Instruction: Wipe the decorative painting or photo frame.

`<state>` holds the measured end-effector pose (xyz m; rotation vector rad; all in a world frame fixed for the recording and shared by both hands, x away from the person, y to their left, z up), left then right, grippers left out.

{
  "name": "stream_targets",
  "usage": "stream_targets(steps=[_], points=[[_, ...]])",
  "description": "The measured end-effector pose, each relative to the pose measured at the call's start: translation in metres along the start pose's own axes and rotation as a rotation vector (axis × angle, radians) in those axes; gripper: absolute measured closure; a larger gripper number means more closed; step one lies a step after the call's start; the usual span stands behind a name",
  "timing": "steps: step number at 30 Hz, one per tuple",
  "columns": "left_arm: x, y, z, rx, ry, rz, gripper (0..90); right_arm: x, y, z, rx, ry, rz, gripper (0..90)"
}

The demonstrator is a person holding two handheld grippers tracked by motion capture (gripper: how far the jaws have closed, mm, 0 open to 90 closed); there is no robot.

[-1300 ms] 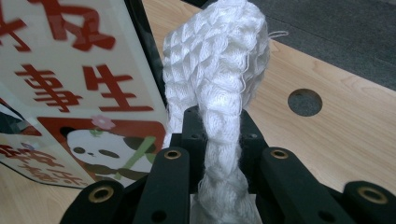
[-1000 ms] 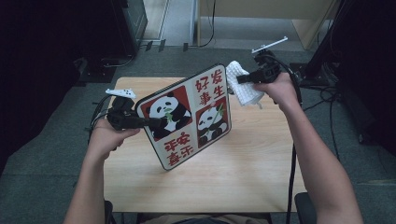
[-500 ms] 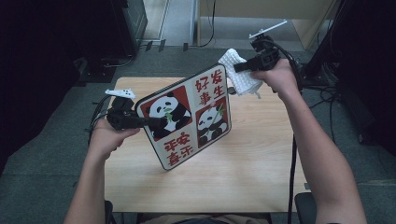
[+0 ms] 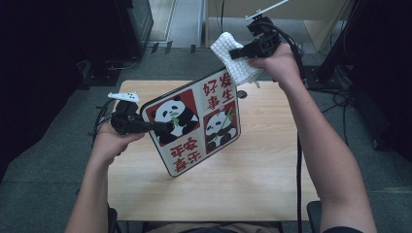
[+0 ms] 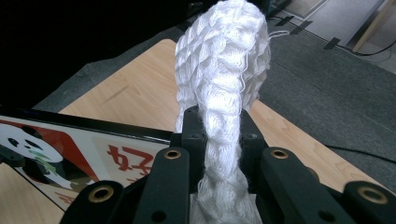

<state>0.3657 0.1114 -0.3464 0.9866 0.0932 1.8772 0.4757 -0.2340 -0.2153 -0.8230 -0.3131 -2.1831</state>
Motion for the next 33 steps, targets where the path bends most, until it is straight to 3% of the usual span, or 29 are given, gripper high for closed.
stream_targets(steps=[8,33], points=[[0.0,-0.001,0.0,0.002,-0.003,-0.01,78.9,-0.021,-0.006,-0.016,0.001,-0.023,0.034,79.3],[0.001,-0.003,-0.003,0.001,0.005,-0.042,78.1,-0.034,-0.016,-0.062,0.039,-0.015,0.07,79.2]])
Point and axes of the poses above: each handheld gripper's, and its own axes: x roughly backward along the jaws, z roughly out of its top, y roughly to its right, the point moved 3 cm from there along -x, roughly forward along the jaws, and after that the axes turned 8 degrees about x, right-handed, at the moved point
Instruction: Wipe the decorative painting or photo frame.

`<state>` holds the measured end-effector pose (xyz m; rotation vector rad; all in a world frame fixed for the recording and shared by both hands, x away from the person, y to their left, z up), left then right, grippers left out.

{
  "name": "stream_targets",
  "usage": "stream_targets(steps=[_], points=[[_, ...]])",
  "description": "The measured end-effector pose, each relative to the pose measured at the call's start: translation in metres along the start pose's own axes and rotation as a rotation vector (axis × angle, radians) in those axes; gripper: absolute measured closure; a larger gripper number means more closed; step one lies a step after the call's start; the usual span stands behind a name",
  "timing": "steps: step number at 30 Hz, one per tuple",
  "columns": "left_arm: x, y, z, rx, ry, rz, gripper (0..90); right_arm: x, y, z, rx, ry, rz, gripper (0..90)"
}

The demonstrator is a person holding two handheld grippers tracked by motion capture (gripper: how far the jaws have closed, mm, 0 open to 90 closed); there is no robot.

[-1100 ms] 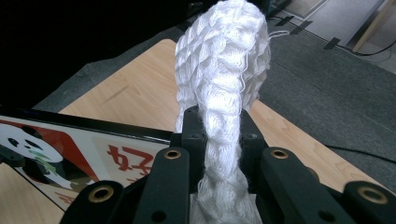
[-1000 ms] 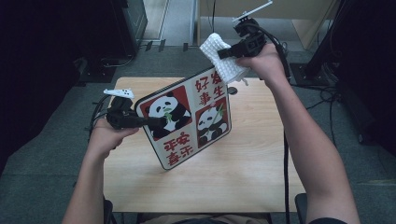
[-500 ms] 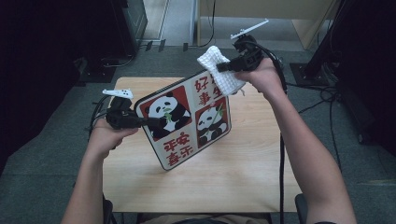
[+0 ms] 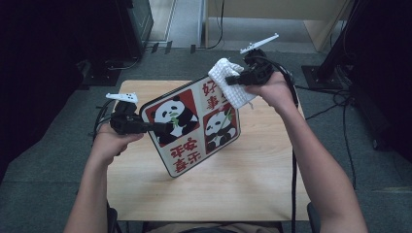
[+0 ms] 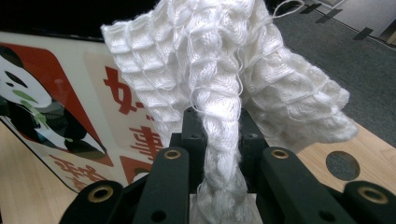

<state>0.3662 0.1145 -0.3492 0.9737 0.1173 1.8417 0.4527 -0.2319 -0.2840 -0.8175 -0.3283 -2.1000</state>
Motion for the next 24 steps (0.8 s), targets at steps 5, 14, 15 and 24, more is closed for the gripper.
stream_targets(steps=[5,14,15,24], points=[[0.0,0.0,0.0,0.001,0.002,-0.003,77.9,-0.003,0.0,-0.006,-0.004,0.005,-0.001,79.2],[0.001,-0.002,-0.001,0.004,0.005,-0.011,77.8,-0.011,-0.002,-0.018,-0.002,-0.013,0.008,79.1],[0.001,-0.002,-0.001,0.003,0.005,-0.011,77.8,-0.014,-0.001,-0.023,-0.011,-0.016,0.018,79.1],[0.001,-0.002,-0.002,0.006,0.007,-0.012,77.9,-0.021,0.0,-0.038,-0.025,-0.01,0.031,79.0]])
Point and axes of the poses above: each handheld gripper's, and its own axes: x roughly backward along the jaws, z roughly out of its top, y roughly to its right, the point moved 3 cm from there along -x, roughly forward along the jaws, and after that the axes turned 8 degrees about x, right-handed, at the moved point
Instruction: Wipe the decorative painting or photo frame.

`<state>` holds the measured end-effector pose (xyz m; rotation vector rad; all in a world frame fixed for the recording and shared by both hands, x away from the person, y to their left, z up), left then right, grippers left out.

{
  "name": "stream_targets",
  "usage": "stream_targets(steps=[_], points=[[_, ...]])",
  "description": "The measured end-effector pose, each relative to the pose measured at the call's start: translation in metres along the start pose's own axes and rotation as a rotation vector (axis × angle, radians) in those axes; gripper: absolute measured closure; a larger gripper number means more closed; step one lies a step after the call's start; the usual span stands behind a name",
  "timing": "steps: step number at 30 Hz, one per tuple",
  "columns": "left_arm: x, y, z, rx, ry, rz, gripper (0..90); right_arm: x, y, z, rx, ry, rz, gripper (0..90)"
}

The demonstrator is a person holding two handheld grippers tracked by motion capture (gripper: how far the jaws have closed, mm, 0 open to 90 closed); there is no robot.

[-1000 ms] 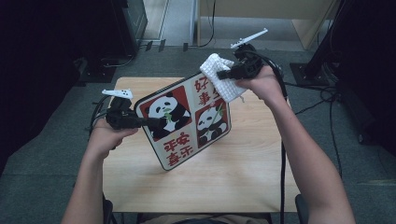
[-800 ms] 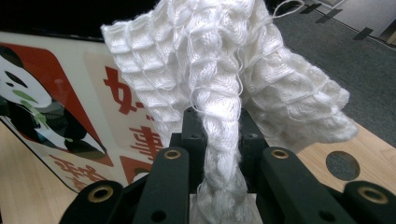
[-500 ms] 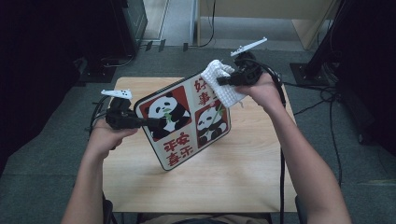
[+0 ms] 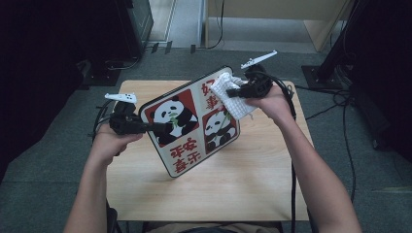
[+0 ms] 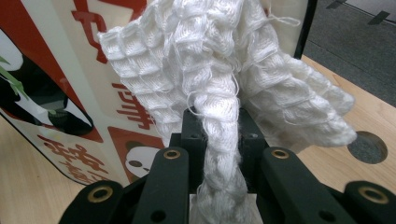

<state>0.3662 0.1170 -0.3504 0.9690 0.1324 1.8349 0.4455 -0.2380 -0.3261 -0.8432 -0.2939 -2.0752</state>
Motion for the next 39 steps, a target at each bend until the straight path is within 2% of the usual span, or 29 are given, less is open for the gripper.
stream_targets(steps=[8,10,11,22,35,39], points=[[0.0,0.0,0.0,-0.008,0.0,0.0,77.8,-0.007,0.001,-0.014,-0.018,0.006,0.006,79.0],[0.0,0.0,0.0,-0.007,0.0,0.0,77.8,-0.008,0.001,-0.016,-0.01,0.01,0.005,79.0],[0.001,-0.001,-0.001,-0.004,0.0,-0.002,77.8,-0.009,0.001,-0.019,-0.022,0.004,0.004,79.0],[0.0,0.0,0.0,-0.012,-0.002,0.002,77.8,-0.017,0.001,-0.036,-0.026,-0.002,0.009,78.9],[-0.001,0.002,0.0,-0.022,0.002,0.005,77.7,-0.026,0.001,-0.058,-0.061,-0.026,0.025,78.9],[-0.001,0.002,0.0,-0.022,0.004,0.004,77.6,-0.029,0.001,-0.062,-0.056,-0.016,0.032,78.9]])
Point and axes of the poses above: each handheld gripper's, and its own axes: x roughly backward along the jaws, z roughly out of its top, y roughly to its right, the point moved 3 cm from there along -x, roughly forward along the jaws, and after that the axes turned 8 degrees about x, right-handed, at the moved point
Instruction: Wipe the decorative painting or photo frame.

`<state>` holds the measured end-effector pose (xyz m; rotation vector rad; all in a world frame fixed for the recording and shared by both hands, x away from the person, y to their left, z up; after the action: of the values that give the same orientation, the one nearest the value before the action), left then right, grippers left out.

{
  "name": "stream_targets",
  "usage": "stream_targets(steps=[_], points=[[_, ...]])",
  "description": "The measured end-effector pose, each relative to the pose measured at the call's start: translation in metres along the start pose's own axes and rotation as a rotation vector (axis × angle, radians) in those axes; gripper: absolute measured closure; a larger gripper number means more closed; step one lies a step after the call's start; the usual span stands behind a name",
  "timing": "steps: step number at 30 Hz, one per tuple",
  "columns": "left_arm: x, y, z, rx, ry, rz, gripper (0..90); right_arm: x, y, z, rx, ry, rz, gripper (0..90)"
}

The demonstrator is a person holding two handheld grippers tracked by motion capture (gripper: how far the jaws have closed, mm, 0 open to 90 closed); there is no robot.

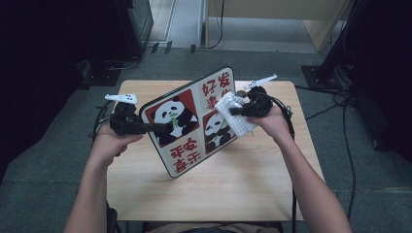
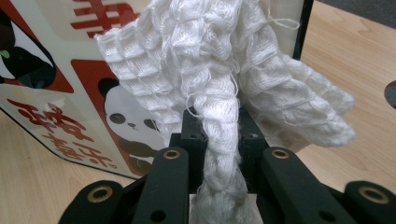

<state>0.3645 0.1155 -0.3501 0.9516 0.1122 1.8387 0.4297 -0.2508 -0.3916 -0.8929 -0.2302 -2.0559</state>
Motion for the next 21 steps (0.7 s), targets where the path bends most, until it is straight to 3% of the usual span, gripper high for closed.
stream_targets(steps=[21], points=[[0.0,0.0,0.0,-0.004,-0.001,0.0,77.7,-0.02,-0.001,-0.035,-0.056,-0.052,0.017,79.0]])
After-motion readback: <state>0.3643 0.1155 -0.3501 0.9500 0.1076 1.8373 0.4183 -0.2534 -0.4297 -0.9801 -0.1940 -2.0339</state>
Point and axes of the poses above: each handheld gripper's, and its own axes: x roughly backward along the jaws, z roughly out of its top, y roughly to its right, the point moved 3 cm from there along -x, roughly forward along the jaws, and after that the axes turned 8 degrees about x, right-handed, at the moved point
